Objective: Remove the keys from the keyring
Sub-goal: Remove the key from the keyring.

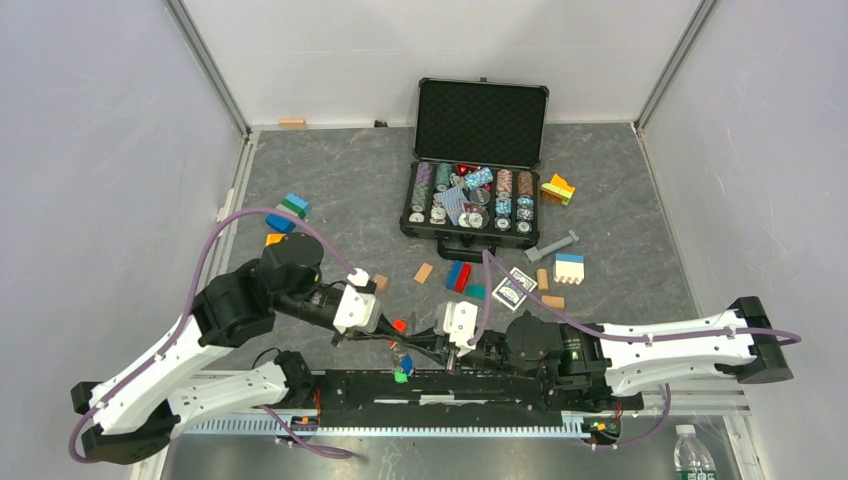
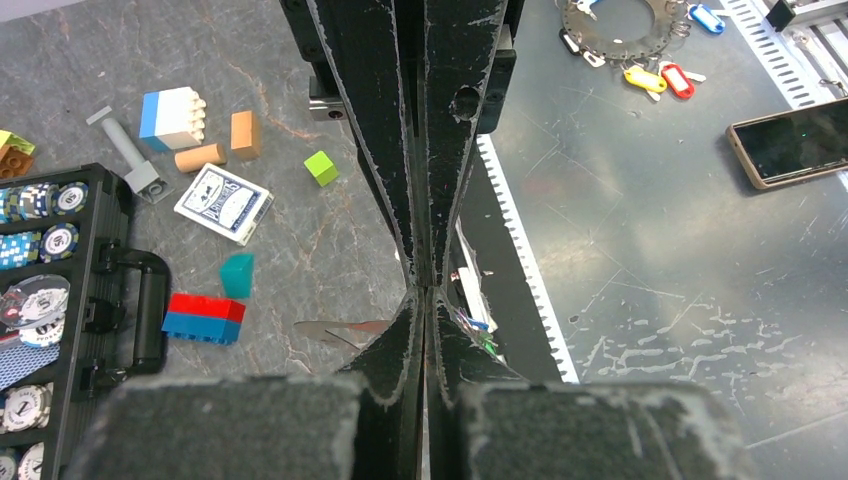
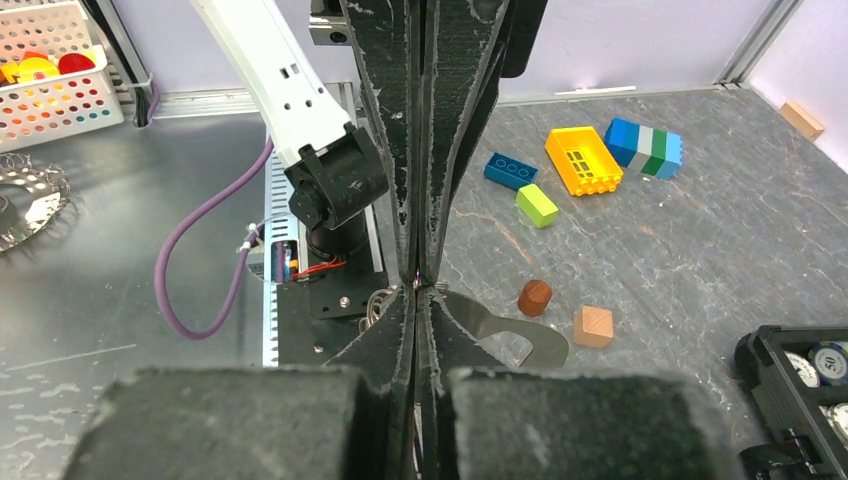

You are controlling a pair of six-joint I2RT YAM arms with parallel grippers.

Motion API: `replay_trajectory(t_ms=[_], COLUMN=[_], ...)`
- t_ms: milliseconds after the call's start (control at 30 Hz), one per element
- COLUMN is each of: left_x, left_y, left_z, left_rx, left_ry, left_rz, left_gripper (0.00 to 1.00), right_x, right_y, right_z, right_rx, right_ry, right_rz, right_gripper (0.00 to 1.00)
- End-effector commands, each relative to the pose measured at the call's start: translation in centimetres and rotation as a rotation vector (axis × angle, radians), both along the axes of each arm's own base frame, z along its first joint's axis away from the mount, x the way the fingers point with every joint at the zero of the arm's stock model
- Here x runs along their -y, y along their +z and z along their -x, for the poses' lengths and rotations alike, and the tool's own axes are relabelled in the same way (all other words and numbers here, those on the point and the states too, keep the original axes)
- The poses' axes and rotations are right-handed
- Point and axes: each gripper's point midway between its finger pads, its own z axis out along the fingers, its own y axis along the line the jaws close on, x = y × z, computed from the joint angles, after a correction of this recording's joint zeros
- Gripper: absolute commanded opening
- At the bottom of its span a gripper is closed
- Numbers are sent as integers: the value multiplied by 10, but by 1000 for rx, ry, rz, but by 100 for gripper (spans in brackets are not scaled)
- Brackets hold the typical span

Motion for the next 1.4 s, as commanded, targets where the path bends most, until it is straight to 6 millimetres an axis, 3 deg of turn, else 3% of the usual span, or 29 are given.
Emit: replay_trajectory(t_ms=[0,133,300,433,567,800,967,1167,1367], left_x=[1,-1,-4,-13,-17,-4,3,12,21], left_y=[22,27,53,74,80,53,52,43,47], left_z=[4,6,6,10,14,-2,-7,-12,-12], left_rx=[69,82,122,152,138,68,48,13,-22], left_ry=[-47,-38,24,60,70,135,147,151,126], left_rz=[78,110,292,445,515,479,519,498,557], left_gripper=[2,4,32,41,44,47,47,45,40], right_x=[2,8,23,36,48,50,53,56,59], right_y=[22,21,28,35,45,60,64,68,69], right_z=[-5,-9,-10,-7,-11,-5,-1,18,31], right_rx=[-9,56,161,266,336,509,654,738,785], right_ry=[-33,-36,-22,11,-1,70,131,263,338], right_rz=[-97,-84,-96,-113,-124,-51,26,29,10], right_gripper=[0,0,0,0,0,0,0,0,0])
